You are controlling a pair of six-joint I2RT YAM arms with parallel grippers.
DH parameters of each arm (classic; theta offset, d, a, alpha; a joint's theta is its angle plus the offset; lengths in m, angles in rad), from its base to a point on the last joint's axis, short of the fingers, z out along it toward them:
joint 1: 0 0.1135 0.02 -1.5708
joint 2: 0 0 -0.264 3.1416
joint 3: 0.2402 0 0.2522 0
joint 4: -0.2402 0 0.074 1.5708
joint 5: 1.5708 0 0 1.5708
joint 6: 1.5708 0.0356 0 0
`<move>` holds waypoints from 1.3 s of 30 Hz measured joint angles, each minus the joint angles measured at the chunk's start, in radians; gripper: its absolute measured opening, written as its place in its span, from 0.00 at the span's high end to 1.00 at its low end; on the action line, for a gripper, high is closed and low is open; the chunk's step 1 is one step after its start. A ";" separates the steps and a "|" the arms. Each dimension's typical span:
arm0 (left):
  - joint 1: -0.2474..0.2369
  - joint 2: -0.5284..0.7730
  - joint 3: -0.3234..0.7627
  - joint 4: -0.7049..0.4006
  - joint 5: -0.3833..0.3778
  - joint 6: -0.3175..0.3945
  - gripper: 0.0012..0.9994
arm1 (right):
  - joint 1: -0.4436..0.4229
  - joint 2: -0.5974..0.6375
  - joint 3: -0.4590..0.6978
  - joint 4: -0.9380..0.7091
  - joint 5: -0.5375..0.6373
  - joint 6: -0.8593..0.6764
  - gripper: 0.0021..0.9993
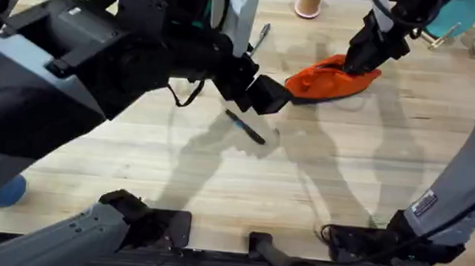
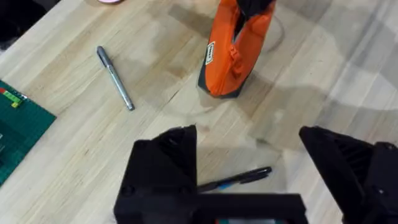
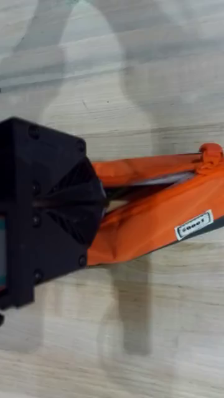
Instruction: Unzip the bag, pick up the pens from the table one at a time and place them inside, then zip the bag closed.
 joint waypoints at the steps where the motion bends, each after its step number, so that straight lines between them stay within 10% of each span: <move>1: 0.000 0.000 0.000 0.000 0.000 0.000 0.01 | 0.000 0.000 0.000 0.000 0.000 0.000 0.91; 6: 0.000 0.000 0.000 0.000 0.000 0.000 0.00 | 0.000 0.000 -0.002 0.000 0.000 0.003 0.63; 11: 0.000 0.000 0.000 0.000 0.000 0.000 0.00 | 0.000 0.000 -0.004 0.000 0.000 0.000 0.02; 39: 0.000 0.000 0.000 0.000 0.000 0.000 0.00 | -0.001 0.000 -0.005 0.003 0.000 0.000 0.00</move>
